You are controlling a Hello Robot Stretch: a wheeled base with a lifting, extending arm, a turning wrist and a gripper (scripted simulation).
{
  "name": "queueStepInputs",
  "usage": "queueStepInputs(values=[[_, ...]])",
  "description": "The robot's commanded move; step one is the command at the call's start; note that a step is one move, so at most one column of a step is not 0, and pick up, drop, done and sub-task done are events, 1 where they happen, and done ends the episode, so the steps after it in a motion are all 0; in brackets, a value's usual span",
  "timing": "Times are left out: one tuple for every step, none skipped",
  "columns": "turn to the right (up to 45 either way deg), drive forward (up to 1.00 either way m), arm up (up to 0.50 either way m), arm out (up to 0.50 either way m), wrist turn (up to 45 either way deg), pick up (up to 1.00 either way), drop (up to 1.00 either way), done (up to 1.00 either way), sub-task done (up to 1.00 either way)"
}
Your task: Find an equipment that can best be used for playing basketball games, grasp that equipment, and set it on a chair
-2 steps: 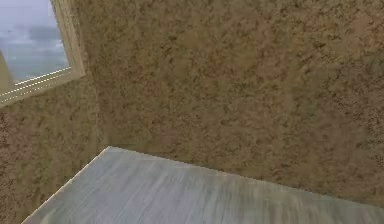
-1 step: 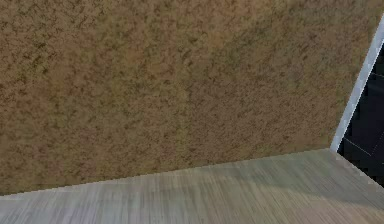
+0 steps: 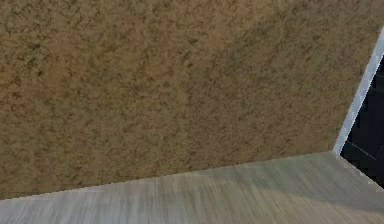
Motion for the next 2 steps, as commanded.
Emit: queueStepInputs(values=[[45.0,0.00,0.00,0.00,0.0,0.00,0.00,0.00,0.00],[24.0,0.00,0.00,0.00,0.0,0.00,0.00,0.00,0.00]])
